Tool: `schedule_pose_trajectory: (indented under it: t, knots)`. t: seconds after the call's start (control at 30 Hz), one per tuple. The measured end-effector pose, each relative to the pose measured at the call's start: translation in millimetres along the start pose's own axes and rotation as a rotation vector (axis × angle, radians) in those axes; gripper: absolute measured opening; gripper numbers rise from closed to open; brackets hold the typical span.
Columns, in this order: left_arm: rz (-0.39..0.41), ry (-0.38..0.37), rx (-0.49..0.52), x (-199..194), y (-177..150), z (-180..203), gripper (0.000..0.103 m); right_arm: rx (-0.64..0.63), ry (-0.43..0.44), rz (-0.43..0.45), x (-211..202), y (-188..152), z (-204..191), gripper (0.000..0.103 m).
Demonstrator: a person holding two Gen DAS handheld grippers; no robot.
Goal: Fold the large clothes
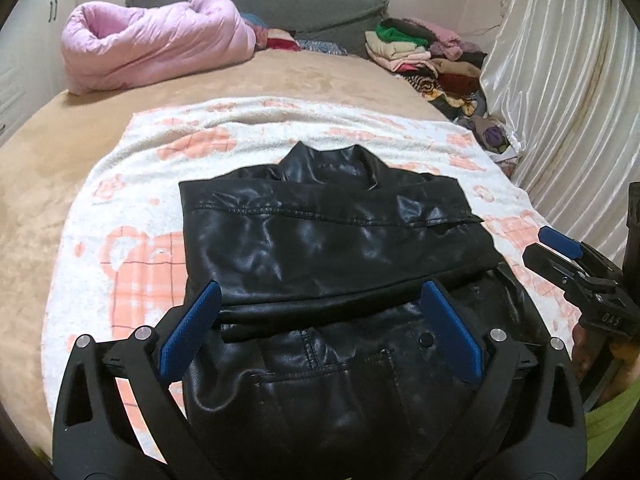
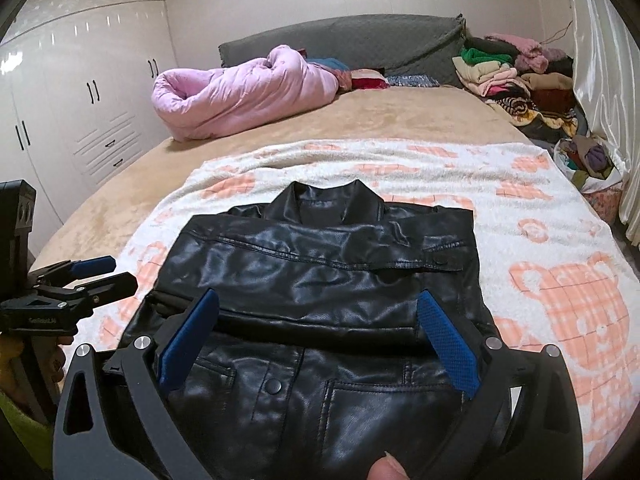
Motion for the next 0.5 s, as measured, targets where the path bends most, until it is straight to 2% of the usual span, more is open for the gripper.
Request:
schedule_pose_trajectory:
  t: [0.5]
  knots:
    - [0.012, 0.033, 0.021, -28.4, -16.6, -5.7, 0.093, -0.023, 0.008, 0.035, -38.3, -5.1, -5.8, 0.099]
Point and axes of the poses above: each gripper's, at about its wrist camera, not at the fingertips, and x roughly the way its jaws point, z to its right, y to its top, the point moved 9 cm from there along x, roughly the way its jaws point, and after that the axes turned 3 degrees about z, right-handed, at the moved point
